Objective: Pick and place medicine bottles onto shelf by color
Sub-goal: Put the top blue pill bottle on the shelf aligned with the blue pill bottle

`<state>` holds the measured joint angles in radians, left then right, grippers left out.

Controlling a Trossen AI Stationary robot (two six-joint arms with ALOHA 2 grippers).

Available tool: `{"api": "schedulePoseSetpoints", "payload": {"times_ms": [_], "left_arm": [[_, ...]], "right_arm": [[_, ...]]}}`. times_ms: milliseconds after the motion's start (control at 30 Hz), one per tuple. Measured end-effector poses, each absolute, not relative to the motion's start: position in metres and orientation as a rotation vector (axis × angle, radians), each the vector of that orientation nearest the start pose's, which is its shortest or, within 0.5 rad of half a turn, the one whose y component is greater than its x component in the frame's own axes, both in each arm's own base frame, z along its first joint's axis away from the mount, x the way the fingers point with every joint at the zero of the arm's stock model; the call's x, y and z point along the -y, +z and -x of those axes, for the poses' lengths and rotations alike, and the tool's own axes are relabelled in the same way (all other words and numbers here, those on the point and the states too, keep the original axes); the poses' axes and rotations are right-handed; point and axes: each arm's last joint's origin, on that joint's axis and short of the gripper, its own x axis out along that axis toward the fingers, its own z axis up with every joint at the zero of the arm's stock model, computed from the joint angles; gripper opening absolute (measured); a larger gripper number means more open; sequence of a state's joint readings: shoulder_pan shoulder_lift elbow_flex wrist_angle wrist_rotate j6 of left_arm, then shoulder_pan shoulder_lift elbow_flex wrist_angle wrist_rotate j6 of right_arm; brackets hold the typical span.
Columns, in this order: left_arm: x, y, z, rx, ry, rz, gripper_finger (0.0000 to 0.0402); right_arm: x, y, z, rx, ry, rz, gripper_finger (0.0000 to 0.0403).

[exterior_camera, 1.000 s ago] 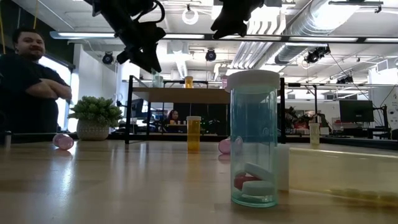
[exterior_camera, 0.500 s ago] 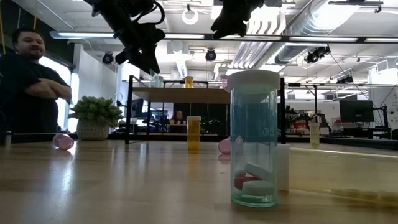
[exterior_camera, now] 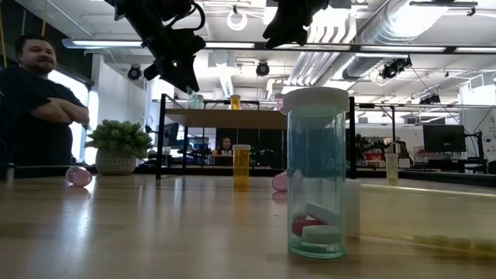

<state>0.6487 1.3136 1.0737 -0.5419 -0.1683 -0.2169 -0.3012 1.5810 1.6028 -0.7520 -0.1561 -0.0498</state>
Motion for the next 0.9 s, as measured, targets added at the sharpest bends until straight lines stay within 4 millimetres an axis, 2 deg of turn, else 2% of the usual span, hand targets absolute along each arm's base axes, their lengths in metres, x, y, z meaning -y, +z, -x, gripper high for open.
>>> {"api": "schedulePoseSetpoints", "payload": {"times_ms": [900], "left_arm": [[-0.1701, 0.2922, -0.2153, -0.687, 0.874, 0.356, 0.0118]], "right_arm": [[0.096, 0.3683, -0.3243, -0.715, -0.12, -0.117, 0.017]]}}
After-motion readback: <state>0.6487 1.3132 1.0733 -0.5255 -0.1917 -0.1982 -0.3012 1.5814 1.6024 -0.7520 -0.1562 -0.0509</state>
